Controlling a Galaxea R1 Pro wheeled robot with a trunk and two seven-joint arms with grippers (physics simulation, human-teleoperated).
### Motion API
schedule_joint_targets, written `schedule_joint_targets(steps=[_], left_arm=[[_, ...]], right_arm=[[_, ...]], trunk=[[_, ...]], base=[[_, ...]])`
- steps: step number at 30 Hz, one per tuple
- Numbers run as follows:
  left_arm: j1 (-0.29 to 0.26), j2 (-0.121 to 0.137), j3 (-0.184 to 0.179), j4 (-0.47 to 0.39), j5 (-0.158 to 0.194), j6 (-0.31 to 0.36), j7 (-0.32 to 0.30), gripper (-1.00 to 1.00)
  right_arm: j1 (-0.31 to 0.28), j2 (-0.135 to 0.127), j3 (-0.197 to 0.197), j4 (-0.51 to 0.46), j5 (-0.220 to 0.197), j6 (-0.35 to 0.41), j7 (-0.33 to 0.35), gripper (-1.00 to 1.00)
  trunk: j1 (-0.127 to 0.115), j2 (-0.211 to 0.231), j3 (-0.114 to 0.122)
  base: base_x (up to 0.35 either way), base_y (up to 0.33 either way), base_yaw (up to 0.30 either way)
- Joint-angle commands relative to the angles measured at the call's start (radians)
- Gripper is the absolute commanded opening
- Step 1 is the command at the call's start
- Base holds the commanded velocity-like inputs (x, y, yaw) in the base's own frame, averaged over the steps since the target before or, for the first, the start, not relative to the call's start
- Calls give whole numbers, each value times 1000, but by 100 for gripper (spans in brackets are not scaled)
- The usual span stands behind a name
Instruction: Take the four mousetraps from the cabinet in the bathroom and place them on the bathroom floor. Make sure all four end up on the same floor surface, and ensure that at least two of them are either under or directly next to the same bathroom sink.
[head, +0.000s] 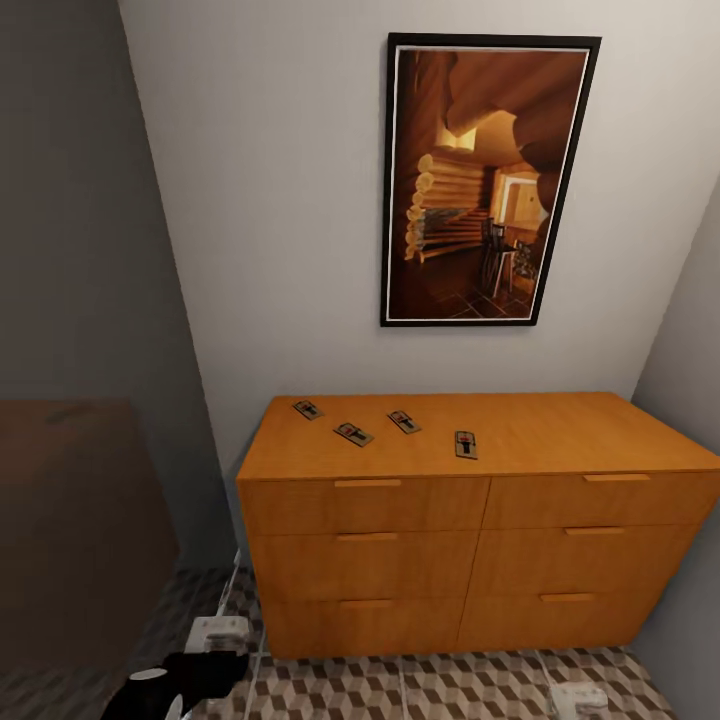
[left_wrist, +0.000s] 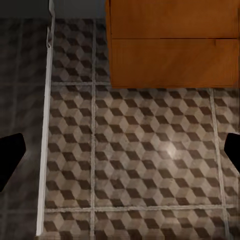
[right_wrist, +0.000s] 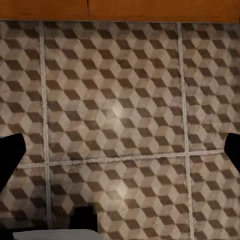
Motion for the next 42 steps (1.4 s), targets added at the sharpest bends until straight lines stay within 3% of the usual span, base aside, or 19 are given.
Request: schedule_joint_targets(steps=[1,7,11,18,19,23,27,31,32,34,42], left_arm=[[-47,-6,-3,-33,-1,72,-3,100],[-188,-42,-51,-82,-2,179,-7,100],[-254,-64,-86,-92,-3,201,-7,100],[-427,-112,-195,-99,-3,232,-6,100],[-427,-112,-195,-99,-3,232,-6,100],[-535,-136,-248,-100,-3,255,-8,100],[-638,-153,-275,-100,0,265,-10,100],[-738,-160,-286,-98,4,269,-11,100],[-738,-160,-286,-98,4,269,-11,100],[-806,-163,-290,-95,8,271,-12,100],[-947,-164,-293,-55,13,273,-11,100]], right_arm=[[-2,-4,-10,-83,0,57,0,100],[-9,-12,-65,-304,3,210,0,100],[-32,-14,-90,-368,5,280,0,100],[-148,-19,-128,-421,7,426,0,100],[-148,-19,-128,-421,7,426,0,100],[-208,-37,-147,-430,7,439,0,100],[-265,-69,-160,-434,7,439,0,100],[-334,-103,-166,-435,5,439,0,100],[-334,-103,-166,-435,5,439,0,100],[-395,-120,-168,-435,4,439,0,100],[-544,-135,-169,-435,5,439,0,100]], trunk=[[0,-1,-1],[0,-1,-1],[0,-1,-1],[0,-1,-1],[0,-1,-1],[0,-1,-1],[0,-1,-1],[0,-1,-1],[0,-1,-1],[0,-1,-1],[0,-1,-1]], base=[[0,0,0],[0,0,0],[0,0,0],[0,0,0],[0,0,0],[0,0,0],[0,0,0],[0,0,0],[0,0,0],[0,0,0],[0,0,0]])
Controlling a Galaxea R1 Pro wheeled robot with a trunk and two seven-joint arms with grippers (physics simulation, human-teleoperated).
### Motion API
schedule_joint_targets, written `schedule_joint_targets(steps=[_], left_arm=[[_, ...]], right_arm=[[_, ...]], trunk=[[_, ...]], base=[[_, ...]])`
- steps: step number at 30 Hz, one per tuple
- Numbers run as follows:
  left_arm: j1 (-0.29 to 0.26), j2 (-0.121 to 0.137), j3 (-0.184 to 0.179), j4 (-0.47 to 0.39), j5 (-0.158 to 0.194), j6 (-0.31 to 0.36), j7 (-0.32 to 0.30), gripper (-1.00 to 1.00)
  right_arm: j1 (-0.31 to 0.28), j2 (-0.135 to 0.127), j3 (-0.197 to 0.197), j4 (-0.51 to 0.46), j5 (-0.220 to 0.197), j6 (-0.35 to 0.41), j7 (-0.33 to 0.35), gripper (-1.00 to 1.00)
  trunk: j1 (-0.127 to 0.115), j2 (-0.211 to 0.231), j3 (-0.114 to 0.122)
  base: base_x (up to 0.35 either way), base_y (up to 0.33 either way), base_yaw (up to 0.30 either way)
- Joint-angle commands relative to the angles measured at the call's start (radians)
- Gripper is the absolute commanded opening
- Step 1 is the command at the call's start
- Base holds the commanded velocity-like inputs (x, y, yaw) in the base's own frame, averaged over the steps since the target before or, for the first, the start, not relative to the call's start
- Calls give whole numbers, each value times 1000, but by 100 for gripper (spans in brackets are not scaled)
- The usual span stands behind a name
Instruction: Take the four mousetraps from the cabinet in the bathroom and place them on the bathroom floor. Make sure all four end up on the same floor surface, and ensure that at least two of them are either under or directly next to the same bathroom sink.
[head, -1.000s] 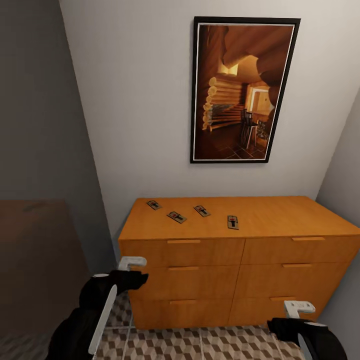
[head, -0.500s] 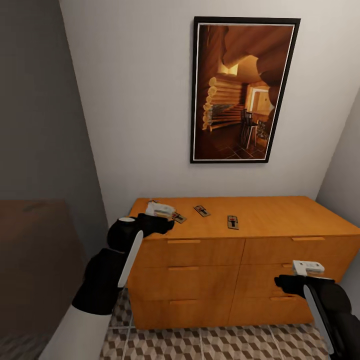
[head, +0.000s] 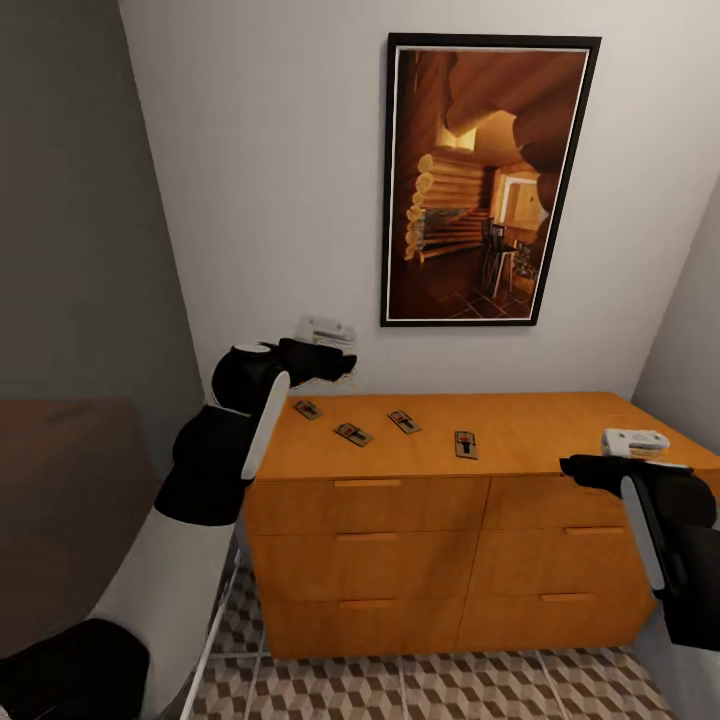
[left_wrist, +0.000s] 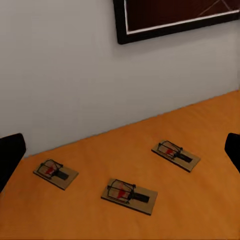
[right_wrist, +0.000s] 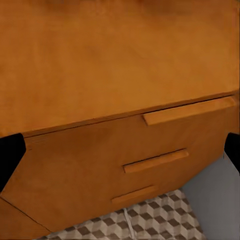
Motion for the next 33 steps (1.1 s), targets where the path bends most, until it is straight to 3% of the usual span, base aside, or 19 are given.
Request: schedule_joint_targets(steps=[1,6,7,12,17,21,26,30,33], left_arm=[[-19,0,0,16,1,5,-2,100],[-102,1,2,165,0,6,3,100],[-102,1,2,165,0,6,3,100],[-185,3,5,405,-1,9,6,100],[-229,5,8,568,-2,9,6,100],[-240,7,22,612,-1,9,5,100],[-247,9,88,642,1,9,5,100],[-249,8,142,651,2,9,5,100],[-250,8,159,654,1,9,5,100]], right_arm=[[-23,-1,0,-1,0,4,0,100],[-141,-3,2,1,-3,4,0,100],[-141,-3,2,1,-3,4,0,100],[-263,3,13,25,-9,4,0,100],[-364,20,62,99,-10,4,-1,100],[-422,52,113,165,-8,4,-2,100],[-515,116,185,304,-5,4,-8,100],[-554,152,209,387,2,4,-11,100],[-564,163,217,409,3,4,-12,100]], trunk=[[0,-1,-1],[0,-1,-1],[0,-1,-1],[0,-1,-1],[0,-1,-1],[0,-1,-1],[0,-1,-1],[0,-1,-1],[0,-1,-1]], base=[[0,0,0],[0,0,0],[0,0,0],[0,0,0],[0,0,0],[0,0,0],[0,0,0],[0,0,0],[0,0,0]])
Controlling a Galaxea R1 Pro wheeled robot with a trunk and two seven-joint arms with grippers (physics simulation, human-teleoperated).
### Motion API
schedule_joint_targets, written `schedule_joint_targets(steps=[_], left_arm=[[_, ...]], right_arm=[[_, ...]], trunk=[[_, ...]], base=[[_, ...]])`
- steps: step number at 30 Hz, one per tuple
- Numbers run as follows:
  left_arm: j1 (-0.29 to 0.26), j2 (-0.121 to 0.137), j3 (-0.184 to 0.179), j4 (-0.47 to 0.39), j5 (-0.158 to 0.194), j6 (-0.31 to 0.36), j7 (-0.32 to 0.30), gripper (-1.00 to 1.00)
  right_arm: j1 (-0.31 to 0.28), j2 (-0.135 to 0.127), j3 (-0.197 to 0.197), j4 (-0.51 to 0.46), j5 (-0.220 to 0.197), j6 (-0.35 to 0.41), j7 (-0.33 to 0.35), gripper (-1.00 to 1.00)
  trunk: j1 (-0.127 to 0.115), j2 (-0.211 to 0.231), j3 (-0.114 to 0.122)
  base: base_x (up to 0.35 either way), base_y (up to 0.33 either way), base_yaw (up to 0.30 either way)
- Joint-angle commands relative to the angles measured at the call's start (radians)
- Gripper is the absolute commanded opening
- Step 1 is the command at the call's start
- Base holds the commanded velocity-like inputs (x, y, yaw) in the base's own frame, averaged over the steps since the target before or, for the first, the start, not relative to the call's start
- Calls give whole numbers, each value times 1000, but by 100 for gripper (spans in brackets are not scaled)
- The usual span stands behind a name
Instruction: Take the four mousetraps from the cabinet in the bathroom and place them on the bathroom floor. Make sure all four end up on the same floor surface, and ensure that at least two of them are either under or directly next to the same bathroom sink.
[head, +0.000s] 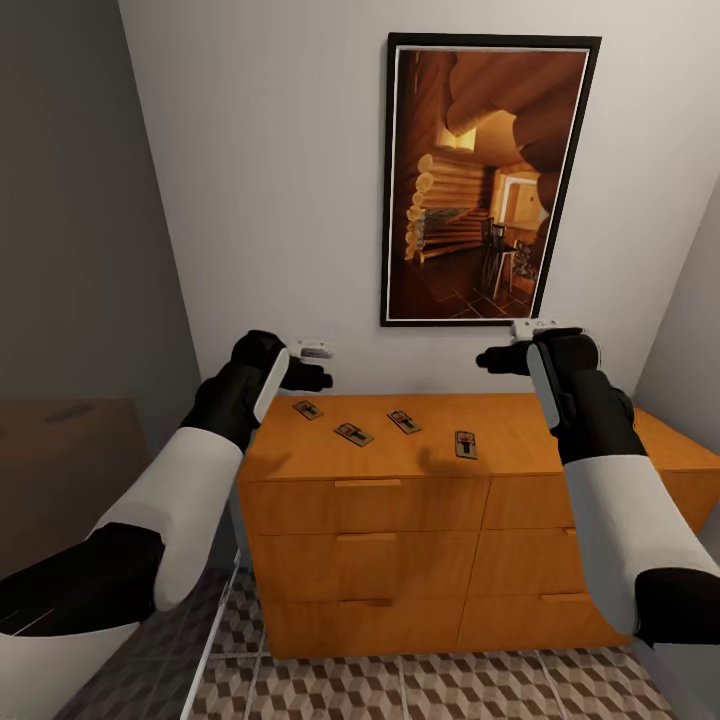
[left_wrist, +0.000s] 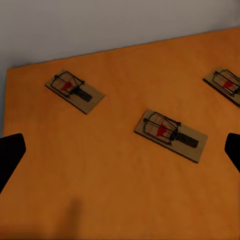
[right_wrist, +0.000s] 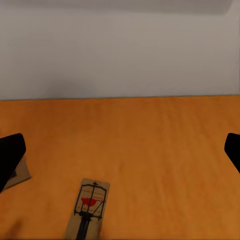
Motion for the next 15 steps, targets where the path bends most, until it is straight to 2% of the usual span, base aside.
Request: schedule_joint_targets(steps=[1,6,15], left_arm=[[-1,0,5,1,0,4,-1,100],[-1,-1,24,3,0,4,-2,100],[-2,-2,33,5,-1,1,-2,100]], right_arm=[[-4,3,5,7,1,4,-2,100],[-14,14,13,30,0,4,-1,100],[-18,18,17,46,-6,4,-1,100]], trunk=[[0,-1,-1],[0,-1,-1],[0,-1,-1]], base=[[0,0,0],[0,0,0],[0,0,0]])
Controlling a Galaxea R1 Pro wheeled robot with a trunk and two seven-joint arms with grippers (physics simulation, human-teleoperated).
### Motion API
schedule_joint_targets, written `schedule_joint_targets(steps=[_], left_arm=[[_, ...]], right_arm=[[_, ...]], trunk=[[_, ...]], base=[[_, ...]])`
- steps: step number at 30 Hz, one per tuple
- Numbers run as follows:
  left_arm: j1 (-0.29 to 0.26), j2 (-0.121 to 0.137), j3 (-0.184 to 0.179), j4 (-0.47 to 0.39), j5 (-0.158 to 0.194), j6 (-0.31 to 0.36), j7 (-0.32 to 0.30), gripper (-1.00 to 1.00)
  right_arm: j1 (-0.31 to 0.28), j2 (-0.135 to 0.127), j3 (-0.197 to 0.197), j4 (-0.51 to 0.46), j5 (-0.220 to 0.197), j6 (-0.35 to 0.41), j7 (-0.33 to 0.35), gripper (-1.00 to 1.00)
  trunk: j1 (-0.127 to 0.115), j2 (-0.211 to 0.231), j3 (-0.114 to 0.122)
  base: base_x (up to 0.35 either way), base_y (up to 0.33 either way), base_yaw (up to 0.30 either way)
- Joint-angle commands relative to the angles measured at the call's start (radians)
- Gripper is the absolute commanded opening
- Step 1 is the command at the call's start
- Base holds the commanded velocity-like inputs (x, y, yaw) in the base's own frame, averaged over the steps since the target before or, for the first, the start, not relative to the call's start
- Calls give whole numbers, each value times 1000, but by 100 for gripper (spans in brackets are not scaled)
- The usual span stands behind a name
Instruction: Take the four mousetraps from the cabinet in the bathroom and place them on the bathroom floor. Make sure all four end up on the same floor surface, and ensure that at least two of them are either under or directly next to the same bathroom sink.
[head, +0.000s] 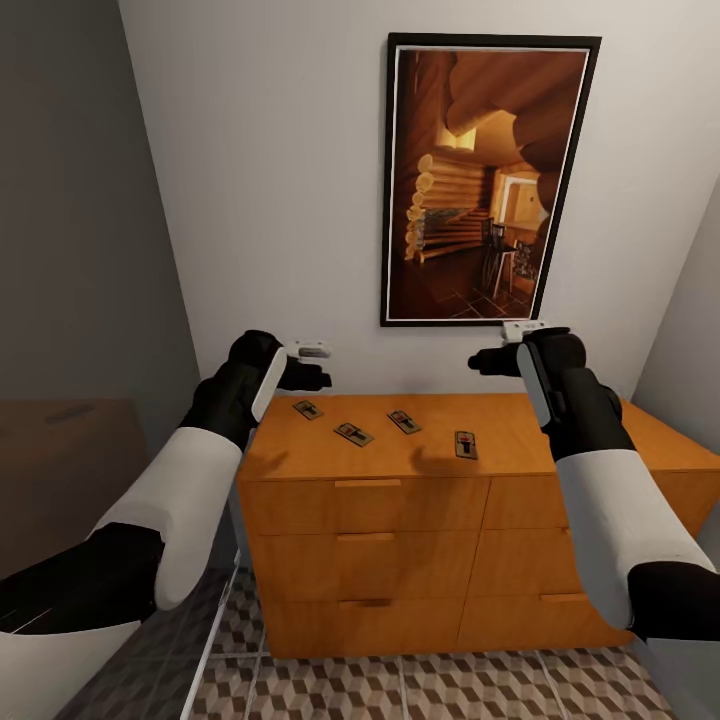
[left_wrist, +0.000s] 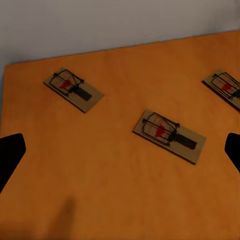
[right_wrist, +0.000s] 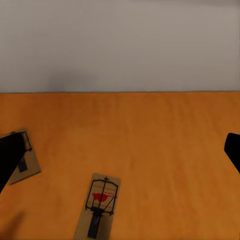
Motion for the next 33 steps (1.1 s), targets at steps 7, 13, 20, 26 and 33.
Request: schedule_joint_targets(steps=[7,13,20,26,33], left_arm=[[-1,0,2,-3,-1,3,-1,100],[-1,-1,2,-8,-3,3,-1,100],[-1,-1,1,-10,-4,3,-1,100],[-1,-1,1,-11,-4,2,-1,100],[-1,0,0,-13,-5,-1,-1,100]], right_arm=[[-1,0,2,1,-5,4,2,100],[-2,1,1,7,-8,4,3,100],[-2,9,1,12,-9,4,4,100],[-2,13,2,36,-6,4,0,100],[-2,15,4,129,-2,4,-4,100]], trunk=[[0,-1,-1],[0,-1,-1],[0,-1,-1],[0,-1,-1],[0,-1,-1]], base=[[0,0,0],[0,0,0],[0,0,0],[49,0,0],[207,0,0]])
